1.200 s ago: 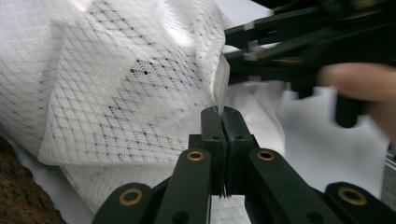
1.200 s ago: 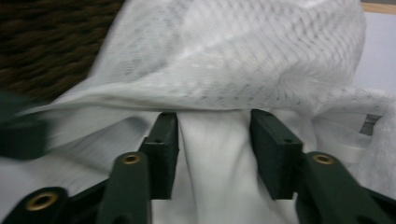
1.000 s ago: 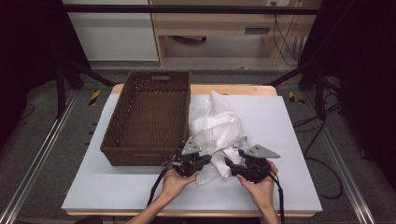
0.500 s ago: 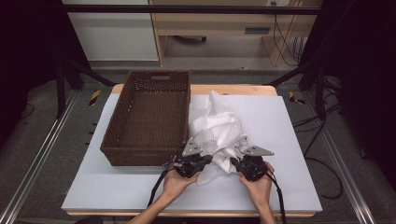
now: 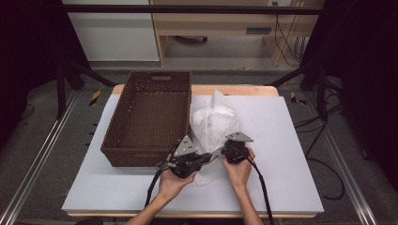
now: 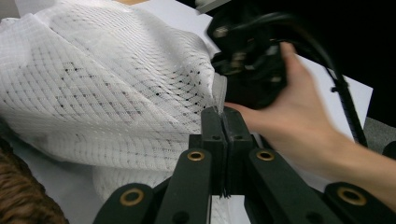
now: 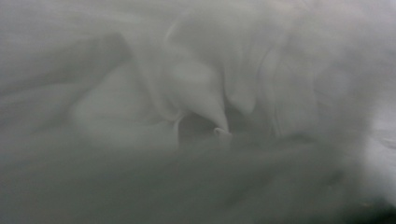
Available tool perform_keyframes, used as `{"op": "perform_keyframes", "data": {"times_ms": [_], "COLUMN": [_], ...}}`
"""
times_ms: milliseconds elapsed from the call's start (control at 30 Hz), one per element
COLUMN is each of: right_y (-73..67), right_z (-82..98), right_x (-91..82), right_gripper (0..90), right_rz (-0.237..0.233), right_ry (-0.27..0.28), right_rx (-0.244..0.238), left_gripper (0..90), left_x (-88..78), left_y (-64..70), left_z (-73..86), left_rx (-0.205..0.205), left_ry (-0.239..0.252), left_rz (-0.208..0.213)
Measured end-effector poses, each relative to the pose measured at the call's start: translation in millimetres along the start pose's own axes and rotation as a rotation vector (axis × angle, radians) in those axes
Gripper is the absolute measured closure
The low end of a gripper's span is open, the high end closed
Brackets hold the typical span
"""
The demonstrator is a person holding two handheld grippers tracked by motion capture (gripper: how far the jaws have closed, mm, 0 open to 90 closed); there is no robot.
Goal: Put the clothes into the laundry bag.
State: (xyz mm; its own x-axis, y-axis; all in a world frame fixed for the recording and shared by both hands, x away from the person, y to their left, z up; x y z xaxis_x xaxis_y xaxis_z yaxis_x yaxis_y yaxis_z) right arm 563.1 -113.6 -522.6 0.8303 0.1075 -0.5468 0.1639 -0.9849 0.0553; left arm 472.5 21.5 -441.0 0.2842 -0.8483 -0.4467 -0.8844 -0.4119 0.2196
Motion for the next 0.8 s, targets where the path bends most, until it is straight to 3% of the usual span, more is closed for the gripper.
{"op": "perform_keyframes", "data": {"times_ms": [67, 167, 233, 400, 567, 700, 800], "right_y": [7.2, 6.3, 6.1, 14.0, 21.1, 19.6, 17.6], "right_z": [0.8, 0.9, 1.3, 1.8, 12.3, 30.2, 38.2], "right_x": [3.1, -4.9, -14.4, -46.9, -72.8, -73.1, -63.4], "right_gripper": [84.8, 83.2, 79.4, 63.1, 50.2, 43.3, 49.2], "right_rz": [0.001, -0.011, -0.061, -0.166, -0.224, -0.221, -0.22], "right_ry": [-0.007, 0.011, 0.017, 0.035, 0.031, -0.017, -0.047], "right_rx": [0.067, 0.007, 0.011, -0.029, -0.066, -0.106, -0.114], "left_gripper": [89.2, 89.2, 89.1, 89.1, 89.0, 89.0, 89.0], "left_x": [0.4, 6.4, 10.8, 17.1, 21.1, 22.5, 24.3], "left_y": [-2.4, -6.5, -8.6, -11.9, -12.8, -13.1, -13.6], "left_z": [3.5, 10.3, 13.5, 17.7, 19.7, 20.6, 21.8], "left_rx": [-0.01, -0.025, -0.029, -0.034, -0.035, -0.038, -0.038], "left_ry": [-0.008, -0.031, -0.045, -0.056, -0.063, -0.065, -0.071], "left_rz": [0.0, -0.004, -0.007, -0.019, -0.028, -0.027, -0.027]}}
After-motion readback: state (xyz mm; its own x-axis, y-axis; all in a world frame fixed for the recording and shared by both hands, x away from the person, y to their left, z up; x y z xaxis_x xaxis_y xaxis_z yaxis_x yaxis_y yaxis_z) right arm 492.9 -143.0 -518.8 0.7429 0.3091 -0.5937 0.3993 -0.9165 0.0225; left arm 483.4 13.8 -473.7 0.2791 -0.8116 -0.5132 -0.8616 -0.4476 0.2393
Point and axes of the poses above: each handheld gripper's, and its own axes: x roughly forward along the jaws, z roughly out of its underside, y roughly to its right, the point moved 7 cm from there along x, roughly forward along the jaws, and after that the axes turned 11 degrees about z, right-handed, at the moved point
